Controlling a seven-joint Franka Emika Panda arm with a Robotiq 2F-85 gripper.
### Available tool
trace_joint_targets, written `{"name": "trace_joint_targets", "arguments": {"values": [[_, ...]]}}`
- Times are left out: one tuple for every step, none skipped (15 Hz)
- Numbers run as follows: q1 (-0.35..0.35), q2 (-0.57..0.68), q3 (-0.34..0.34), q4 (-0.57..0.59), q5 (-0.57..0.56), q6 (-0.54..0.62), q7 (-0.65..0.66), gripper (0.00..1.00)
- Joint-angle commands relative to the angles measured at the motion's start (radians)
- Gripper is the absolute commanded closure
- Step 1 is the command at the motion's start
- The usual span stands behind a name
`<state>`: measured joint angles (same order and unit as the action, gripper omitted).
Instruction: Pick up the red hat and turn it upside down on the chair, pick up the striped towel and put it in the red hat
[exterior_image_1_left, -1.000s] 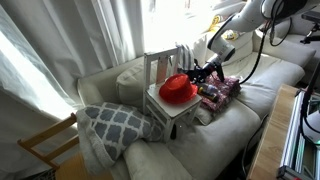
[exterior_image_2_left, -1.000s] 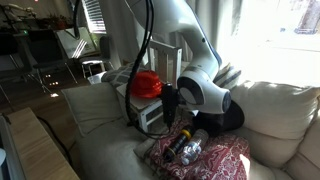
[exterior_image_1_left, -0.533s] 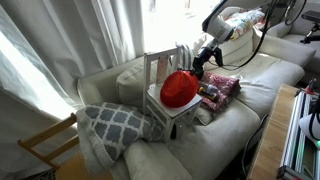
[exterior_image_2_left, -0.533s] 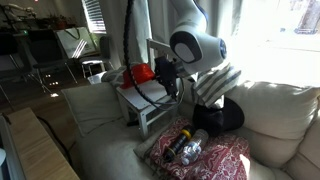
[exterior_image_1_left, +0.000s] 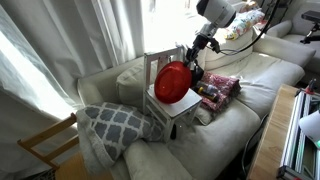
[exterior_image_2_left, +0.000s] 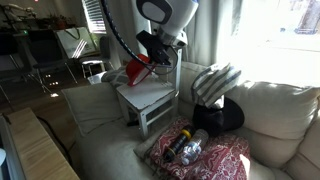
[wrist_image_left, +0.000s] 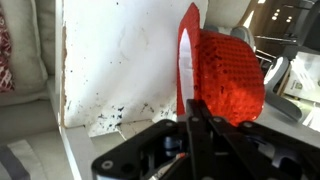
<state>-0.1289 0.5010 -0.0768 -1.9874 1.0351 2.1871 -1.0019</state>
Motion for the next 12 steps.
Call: {"name": "trace_joint_targets", "arguments": {"values": [[-0.003, -0.036, 0.029, -0.032, 0.000, 0.052, 0.003, 0.98], [0.007, -0.066, 0.038, -0.060, 0.007, 0.077, 0.003, 0.98], [0.012, -0.087, 0.041, -0.080, 0.011, 0.088, 0.003, 0.98], [0.014, -0.099, 0.041, -0.092, 0.012, 0.091, 0.003, 0.98], [0.013, -0.103, 0.040, -0.098, 0.013, 0.092, 0.003, 0.98], [0.012, -0.104, 0.039, -0.100, 0.014, 0.092, 0.003, 0.98], [0.011, -0.104, 0.038, -0.103, 0.015, 0.092, 0.003, 0.99], [0.027, -0.127, 0.037, -0.110, -0.019, 0.111, -0.003, 0.99], [0.043, -0.141, 0.035, -0.113, -0.066, 0.122, 0.009, 0.99], [0.063, -0.164, 0.035, -0.120, -0.124, 0.135, 0.022, 0.99], [0.085, -0.193, 0.036, -0.137, -0.173, 0.179, 0.048, 0.99], [0.099, -0.218, 0.044, -0.148, -0.217, 0.206, 0.062, 0.99]]}}
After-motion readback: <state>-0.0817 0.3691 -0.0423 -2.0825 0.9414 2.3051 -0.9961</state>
